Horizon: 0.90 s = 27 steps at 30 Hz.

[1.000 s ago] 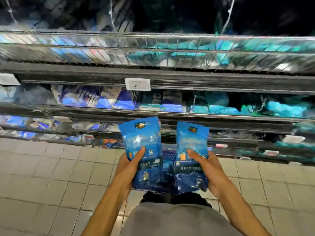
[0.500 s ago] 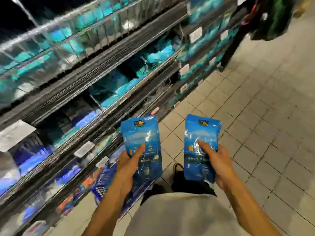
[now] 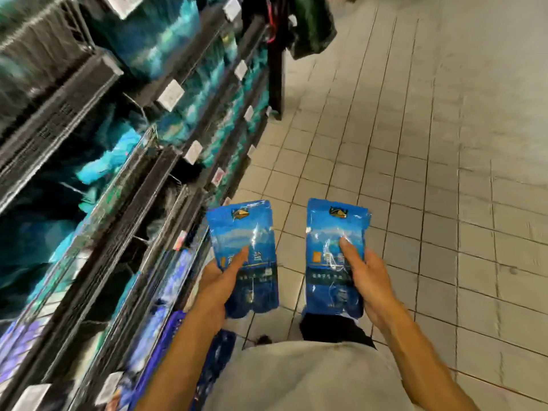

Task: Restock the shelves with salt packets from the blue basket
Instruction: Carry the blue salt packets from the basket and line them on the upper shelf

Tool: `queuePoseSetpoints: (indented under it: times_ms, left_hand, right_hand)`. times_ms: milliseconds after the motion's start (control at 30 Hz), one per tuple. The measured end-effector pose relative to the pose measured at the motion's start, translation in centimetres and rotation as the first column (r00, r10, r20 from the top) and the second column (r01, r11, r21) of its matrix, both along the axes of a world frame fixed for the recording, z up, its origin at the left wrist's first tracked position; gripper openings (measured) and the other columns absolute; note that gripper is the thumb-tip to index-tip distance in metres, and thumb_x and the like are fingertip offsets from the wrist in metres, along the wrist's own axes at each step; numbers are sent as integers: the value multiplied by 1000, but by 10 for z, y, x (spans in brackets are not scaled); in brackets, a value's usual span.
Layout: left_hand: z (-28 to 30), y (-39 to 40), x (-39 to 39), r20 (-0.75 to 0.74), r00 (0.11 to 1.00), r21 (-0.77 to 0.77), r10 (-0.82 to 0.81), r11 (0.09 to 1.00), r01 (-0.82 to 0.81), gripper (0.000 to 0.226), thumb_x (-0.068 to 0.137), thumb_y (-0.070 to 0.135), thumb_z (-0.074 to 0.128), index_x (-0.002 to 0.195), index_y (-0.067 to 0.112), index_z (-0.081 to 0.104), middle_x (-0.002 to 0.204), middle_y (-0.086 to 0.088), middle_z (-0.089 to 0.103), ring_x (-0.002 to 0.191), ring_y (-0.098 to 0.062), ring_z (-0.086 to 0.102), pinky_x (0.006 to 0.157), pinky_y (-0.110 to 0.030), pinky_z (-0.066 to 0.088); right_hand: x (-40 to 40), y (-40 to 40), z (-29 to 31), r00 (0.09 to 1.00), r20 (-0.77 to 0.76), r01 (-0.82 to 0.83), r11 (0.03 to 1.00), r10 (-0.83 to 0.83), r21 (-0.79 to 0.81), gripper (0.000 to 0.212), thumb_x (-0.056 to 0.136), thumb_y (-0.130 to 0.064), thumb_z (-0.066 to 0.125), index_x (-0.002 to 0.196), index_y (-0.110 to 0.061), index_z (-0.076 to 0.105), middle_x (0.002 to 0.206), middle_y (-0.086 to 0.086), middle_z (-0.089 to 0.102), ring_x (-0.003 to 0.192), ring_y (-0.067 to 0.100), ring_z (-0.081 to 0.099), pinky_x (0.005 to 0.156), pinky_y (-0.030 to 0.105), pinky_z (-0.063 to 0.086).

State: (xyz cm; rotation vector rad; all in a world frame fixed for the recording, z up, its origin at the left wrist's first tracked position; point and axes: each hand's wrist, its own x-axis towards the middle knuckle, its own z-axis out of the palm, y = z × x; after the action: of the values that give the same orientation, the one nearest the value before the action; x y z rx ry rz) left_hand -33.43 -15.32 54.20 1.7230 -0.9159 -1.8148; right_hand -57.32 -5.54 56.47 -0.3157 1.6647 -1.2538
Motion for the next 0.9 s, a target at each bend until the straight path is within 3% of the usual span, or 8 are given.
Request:
queuePoseSetpoints:
  times_ms: [100, 233, 333, 433, 500, 633, 733, 900]
  left_hand:
    - [-1, -22, -48, -16, 1000, 1, 12, 1000, -12, 53, 48, 68, 85, 95, 45, 76, 98, 2, 80, 90, -23, 77, 84, -46, 61]
    - [4, -50, -105, -71, 997, -1, 19, 1000, -19, 54, 52, 65, 87, 100, 43, 75, 103, 0, 79, 93, -25, 77, 82, -47, 61]
    - [10, -77, -139, -86, 996, -14, 32, 999, -33, 56, 62, 55, 89, 111, 33, 74, 108, -3, 79, 96, -27, 76, 86, -48, 60]
    - [16, -111, -162, -65, 997, -24, 46, 999, -48, 35, 80, 44, 80, 112, 32, 71, 103, -1, 79, 89, -22, 78, 75, -42, 62]
    - [19, -138, -172, -42, 998, -14, 44, 999, -44, 34, 82, 46, 78, 112, 35, 68, 99, 2, 80, 84, -19, 78, 64, -35, 61]
    - [24, -206, -189, -91, 996, -42, 19, 999, -22, 42, 76, 49, 80, 115, 33, 71, 106, 1, 79, 93, -21, 77, 67, -35, 61]
    - [25, -262, -205, -137, 990, -61, 16, 998, -25, 51, 57, 51, 86, 103, 34, 75, 102, -1, 80, 90, -22, 78, 63, -35, 62]
    - [35, -349, -236, -177, 983, -45, -41, 998, 33, 50, 51, 51, 89, 96, 32, 78, 102, -6, 79, 89, -28, 78, 64, -37, 62]
  right_hand:
    - [-48, -19, -2, 1000, -13, -26, 1000, 26, 13, 31, 98, -43, 59, 108, -16, 70, 96, 4, 80, 87, 21, 78, 75, 36, 61]
    - [-107, -51, -2, 997, -26, -66, 998, 67, 20, 31, 98, -45, 57, 111, -19, 68, 97, 2, 80, 88, 21, 77, 79, 39, 61]
    - [-137, -80, -1, 994, -43, -98, 995, 98, 6, 30, 97, -46, 57, 111, -22, 67, 97, -2, 80, 87, 18, 77, 70, 30, 61]
    - [-157, -115, 2, 992, -31, -126, 992, 125, -8, 28, 98, -46, 57, 113, -24, 66, 100, -1, 79, 90, 18, 77, 76, 36, 62]
    - [-167, -143, 3, 989, -11, -149, 989, 149, -22, 28, 99, -44, 56, 115, -23, 65, 101, 0, 79, 92, 20, 77, 79, 40, 62]
    - [-182, -210, 5, 987, -15, -163, 986, 162, -36, 28, 98, -45, 57, 114, -23, 65, 99, -1, 80, 89, 20, 77, 67, 29, 62]
    - [-191, -258, 7, 993, -23, -119, 992, 118, -53, 28, 96, -46, 58, 112, -24, 66, 96, -3, 80, 86, 17, 78, 62, 23, 60]
    - [-211, -331, 17, 998, -31, -49, 996, 47, -70, 26, 95, -51, 59, 109, -30, 65, 97, -4, 80, 88, 17, 77, 75, 37, 62]
